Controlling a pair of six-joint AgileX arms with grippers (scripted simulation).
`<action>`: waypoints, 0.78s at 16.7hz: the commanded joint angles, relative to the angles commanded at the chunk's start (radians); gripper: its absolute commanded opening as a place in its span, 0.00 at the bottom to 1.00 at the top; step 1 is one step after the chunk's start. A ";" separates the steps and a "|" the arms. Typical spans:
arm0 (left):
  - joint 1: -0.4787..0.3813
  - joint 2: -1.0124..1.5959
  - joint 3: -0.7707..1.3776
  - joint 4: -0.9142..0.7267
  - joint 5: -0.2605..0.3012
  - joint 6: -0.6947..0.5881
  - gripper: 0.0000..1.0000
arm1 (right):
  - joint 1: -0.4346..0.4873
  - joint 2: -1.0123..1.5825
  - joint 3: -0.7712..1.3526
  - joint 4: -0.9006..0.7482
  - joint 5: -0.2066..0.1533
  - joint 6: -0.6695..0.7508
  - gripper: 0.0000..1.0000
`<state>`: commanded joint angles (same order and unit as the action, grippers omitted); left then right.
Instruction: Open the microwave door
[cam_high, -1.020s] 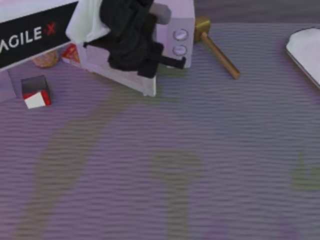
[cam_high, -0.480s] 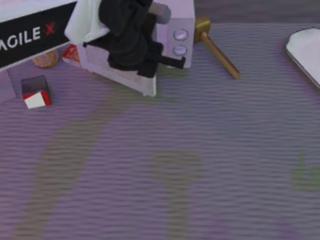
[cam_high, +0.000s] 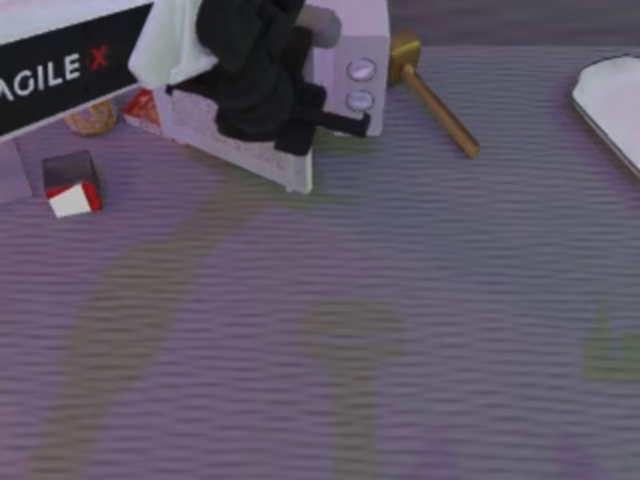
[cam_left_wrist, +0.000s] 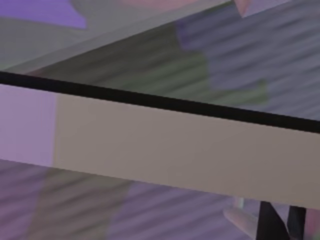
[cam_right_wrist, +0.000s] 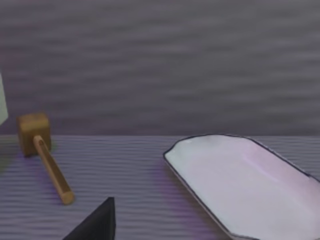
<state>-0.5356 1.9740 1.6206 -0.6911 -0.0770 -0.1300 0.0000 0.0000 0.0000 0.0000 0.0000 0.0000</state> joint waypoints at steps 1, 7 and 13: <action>0.000 0.000 0.000 0.000 0.000 0.000 0.00 | 0.000 0.000 0.000 0.000 0.000 0.000 1.00; 0.000 0.000 0.000 0.000 0.000 0.000 0.00 | 0.000 0.000 0.000 0.000 0.000 0.000 1.00; 0.009 -0.028 -0.041 0.014 0.030 0.045 0.00 | 0.000 0.000 0.000 0.000 0.000 0.000 1.00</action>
<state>-0.5264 1.9459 1.5792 -0.6773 -0.0468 -0.0849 0.0000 0.0000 0.0000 0.0000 0.0000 0.0000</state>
